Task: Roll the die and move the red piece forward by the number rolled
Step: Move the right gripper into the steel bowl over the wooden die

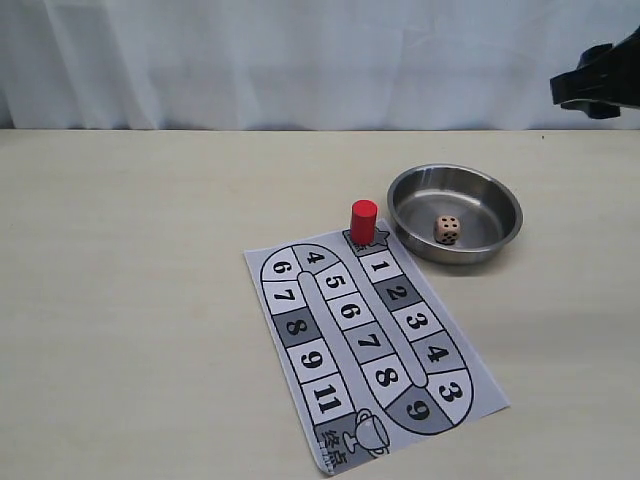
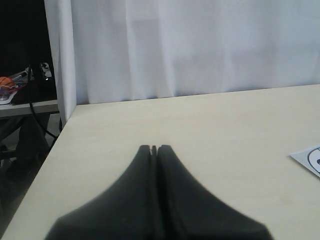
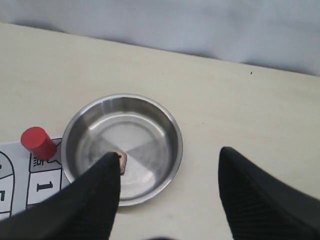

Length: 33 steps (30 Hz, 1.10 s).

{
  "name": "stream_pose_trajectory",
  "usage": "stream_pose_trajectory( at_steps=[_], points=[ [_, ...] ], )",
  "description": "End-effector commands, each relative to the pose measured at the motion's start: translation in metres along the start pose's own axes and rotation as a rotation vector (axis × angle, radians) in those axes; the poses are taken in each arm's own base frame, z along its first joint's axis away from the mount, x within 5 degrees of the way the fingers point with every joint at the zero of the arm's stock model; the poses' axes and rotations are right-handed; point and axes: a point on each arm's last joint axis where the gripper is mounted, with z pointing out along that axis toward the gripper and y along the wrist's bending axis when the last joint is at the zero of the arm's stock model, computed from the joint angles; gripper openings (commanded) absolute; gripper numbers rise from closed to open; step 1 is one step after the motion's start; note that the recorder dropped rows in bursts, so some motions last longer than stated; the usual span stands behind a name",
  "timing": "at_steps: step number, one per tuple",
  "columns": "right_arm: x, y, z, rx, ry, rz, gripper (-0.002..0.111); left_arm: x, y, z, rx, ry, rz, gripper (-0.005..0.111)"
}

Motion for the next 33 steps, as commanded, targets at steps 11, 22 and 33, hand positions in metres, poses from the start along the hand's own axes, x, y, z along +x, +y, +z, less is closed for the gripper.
stream_pose_trajectory(
  at_steps=[11, 22, 33],
  points=[
    [-0.004, 0.003, 0.123, -0.081, 0.25, 0.023, 0.056, 0.0, 0.0, 0.0, 0.001, -0.009, -0.014, 0.0],
    [0.01, 0.008, 0.163, -0.115, 0.25, 0.006, 0.056, 0.0, 0.0, 0.0, 0.001, -0.009, -0.014, 0.0],
    [0.029, 0.013, 0.199, -0.145, 0.33, 0.048, 0.056, 0.0, 0.0, 0.0, 0.001, -0.009, -0.014, 0.0]
  ],
)
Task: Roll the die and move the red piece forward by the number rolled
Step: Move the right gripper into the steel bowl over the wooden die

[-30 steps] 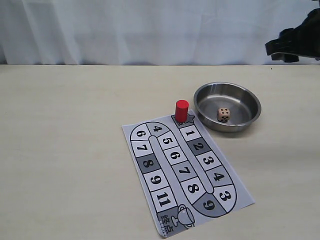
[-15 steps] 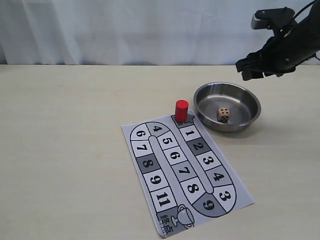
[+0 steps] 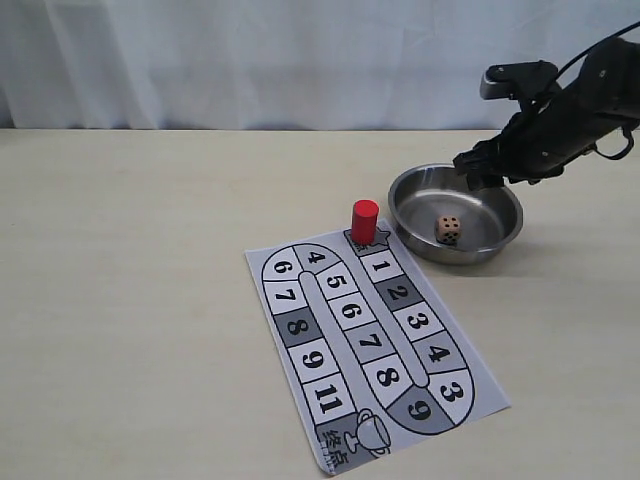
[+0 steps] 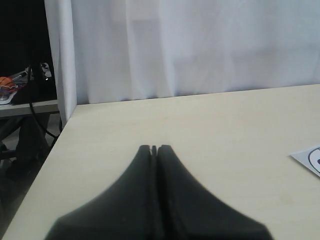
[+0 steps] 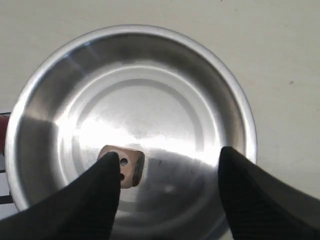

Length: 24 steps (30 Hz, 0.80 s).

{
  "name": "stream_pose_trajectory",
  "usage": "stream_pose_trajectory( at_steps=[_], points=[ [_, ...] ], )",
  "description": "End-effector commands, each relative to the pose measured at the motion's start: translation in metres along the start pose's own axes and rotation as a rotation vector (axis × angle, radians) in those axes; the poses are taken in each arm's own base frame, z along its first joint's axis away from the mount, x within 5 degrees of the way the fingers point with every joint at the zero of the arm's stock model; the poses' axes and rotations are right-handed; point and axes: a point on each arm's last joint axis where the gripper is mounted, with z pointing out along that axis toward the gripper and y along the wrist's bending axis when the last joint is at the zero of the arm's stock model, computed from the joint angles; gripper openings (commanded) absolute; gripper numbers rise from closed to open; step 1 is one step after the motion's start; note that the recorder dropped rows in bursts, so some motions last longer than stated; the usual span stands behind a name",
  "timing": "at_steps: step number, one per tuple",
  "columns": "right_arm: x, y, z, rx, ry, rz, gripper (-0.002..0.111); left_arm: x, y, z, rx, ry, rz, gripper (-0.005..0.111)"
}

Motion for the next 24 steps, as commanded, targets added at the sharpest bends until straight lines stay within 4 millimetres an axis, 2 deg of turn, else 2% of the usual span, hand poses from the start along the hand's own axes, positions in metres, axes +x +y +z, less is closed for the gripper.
stream_pose_trajectory(
  at_steps=[1, 4, 13, 21, 24],
  points=[
    [-0.005, 0.001, 0.013, -0.031, 0.003, 0.036, 0.056, 0.0, 0.0, 0.0, 0.0, -0.009, -0.008, 0.0],
    [-0.009, 0.005, 0.021, -0.087, 0.026, 0.1, 0.056, 0.0, 0.0, 0.0, 0.0, -0.009, -0.008, 0.0],
    [-0.001, 0.008, 0.044, -0.123, 0.1, 0.063, 0.056, 0.0, 0.0, 0.0, 0.0, -0.009, -0.008, 0.0],
    [0.003, 0.035, 0.059, -0.124, 0.125, -0.044, 0.056, 0.0, 0.0, 0.0, 0.0, -0.009, -0.008, 0.0],
    [0.004, 0.033, 0.059, -0.074, 0.134, -0.055, 0.056, 0.0, 0.0, 0.0, 0.0, -0.009, -0.008, 0.0]
  ],
)
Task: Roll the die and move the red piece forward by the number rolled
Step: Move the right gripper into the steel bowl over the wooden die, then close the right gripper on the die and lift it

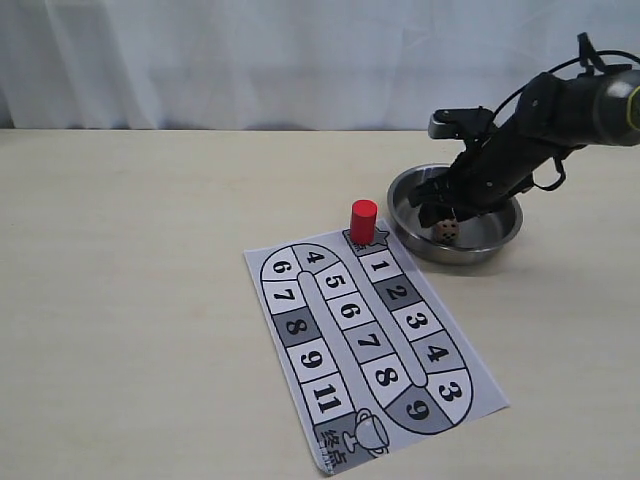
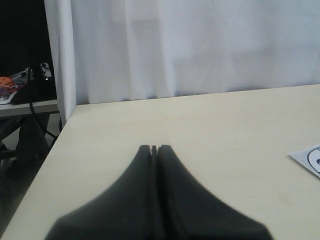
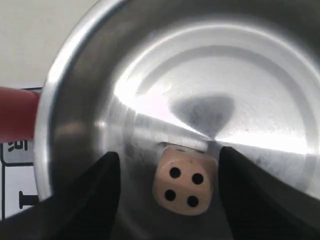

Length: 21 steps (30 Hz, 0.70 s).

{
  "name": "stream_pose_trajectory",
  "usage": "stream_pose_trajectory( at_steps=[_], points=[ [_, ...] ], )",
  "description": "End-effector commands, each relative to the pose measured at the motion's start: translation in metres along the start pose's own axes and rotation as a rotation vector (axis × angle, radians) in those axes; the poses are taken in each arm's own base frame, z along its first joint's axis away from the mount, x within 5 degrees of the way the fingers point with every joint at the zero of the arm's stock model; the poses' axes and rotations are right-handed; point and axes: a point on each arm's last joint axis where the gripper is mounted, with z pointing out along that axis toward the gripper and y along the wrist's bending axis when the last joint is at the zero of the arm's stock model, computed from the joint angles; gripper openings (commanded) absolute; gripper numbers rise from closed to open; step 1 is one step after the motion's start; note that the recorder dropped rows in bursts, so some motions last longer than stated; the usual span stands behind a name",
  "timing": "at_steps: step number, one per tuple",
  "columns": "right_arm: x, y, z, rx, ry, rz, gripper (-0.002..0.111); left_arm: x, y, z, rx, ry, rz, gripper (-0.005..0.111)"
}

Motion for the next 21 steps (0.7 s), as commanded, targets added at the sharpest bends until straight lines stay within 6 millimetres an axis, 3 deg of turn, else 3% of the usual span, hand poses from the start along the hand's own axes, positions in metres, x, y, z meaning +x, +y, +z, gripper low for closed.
stream_pose_trajectory(
  at_steps=[1, 17, 21],
  points=[
    [-0.001, -0.002, 0.001, 0.08, 0.001, -0.027, 0.056, 0.0, 0.0, 0.0, 0.0, -0.009, -0.008, 0.0],
    [-0.002, -0.004, 0.001, 0.113, -0.006, -0.018, 0.055, 0.0, 0.0, 0.0, 0.0, -0.009, -0.008, 0.0],
    [0.004, -0.005, 0.013, 0.109, 0.028, -0.012, 0.055, 0.0, 0.0, 0.0, 0.0, -0.009, -0.008, 0.0]
  ],
)
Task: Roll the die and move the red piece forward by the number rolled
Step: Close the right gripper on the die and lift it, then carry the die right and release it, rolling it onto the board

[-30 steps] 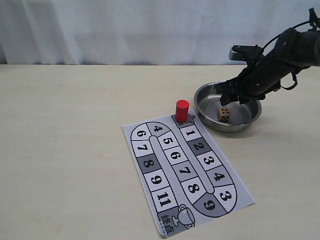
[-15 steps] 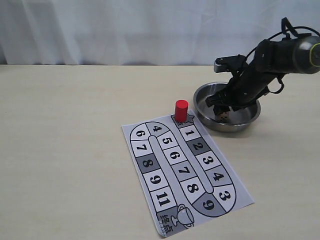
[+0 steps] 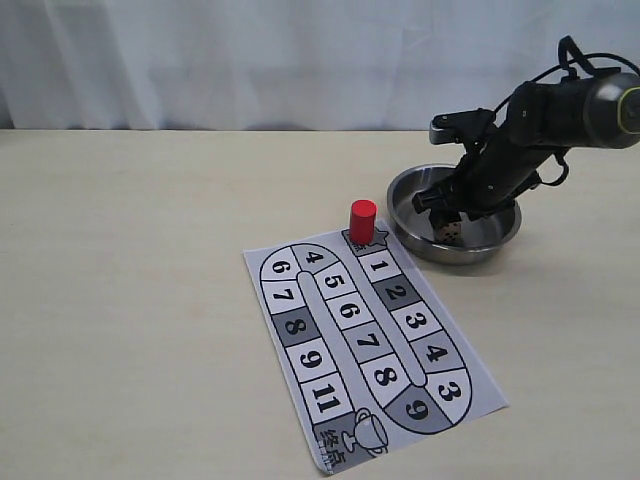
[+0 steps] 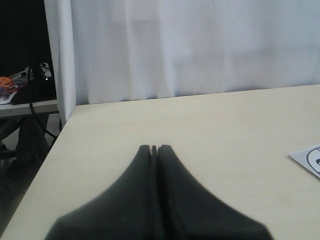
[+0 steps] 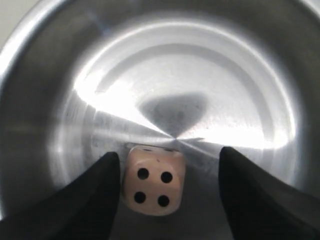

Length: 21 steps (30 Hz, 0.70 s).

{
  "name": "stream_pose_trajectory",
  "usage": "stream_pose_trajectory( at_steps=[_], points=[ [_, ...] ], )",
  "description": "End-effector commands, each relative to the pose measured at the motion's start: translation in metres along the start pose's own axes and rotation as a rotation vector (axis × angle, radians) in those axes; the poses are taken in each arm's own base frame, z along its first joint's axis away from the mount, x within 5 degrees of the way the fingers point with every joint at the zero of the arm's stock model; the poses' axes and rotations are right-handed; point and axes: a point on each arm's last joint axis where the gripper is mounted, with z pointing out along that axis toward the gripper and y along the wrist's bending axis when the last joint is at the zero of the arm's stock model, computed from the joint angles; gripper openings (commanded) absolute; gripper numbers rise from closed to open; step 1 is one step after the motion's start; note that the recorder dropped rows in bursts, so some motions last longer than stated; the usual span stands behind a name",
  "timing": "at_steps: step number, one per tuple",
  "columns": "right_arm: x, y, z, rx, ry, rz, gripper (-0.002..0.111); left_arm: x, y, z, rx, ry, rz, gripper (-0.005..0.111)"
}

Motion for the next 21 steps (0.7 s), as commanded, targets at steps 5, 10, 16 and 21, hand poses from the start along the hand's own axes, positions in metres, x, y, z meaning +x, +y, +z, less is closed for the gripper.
stream_pose_trajectory(
  at_steps=[5, 10, 16, 21],
  points=[
    [0.003, 0.001, 0.003, -0.004, 0.033, 0.0, 0.029, 0.0, 0.0, 0.0, 0.0, -0.009, -0.008, 0.0],
    [-0.008, 0.001, -0.019, -0.006, 0.015, -0.011, 0.004, 0.0, 0.0, 0.0, 0.0, -0.009, -0.008, 0.0],
    [-0.014, 0.001, -0.071, 0.006, 0.023, 0.03, 0.004, 0.0, 0.0, 0.0, 0.0, -0.009, -0.008, 0.0],
    [0.003, -0.001, -0.098, 0.056, 0.045, 0.077, 0.004, 0.0, 0.0, 0.0, 0.0, -0.009, -0.008, 0.0]
  ],
)
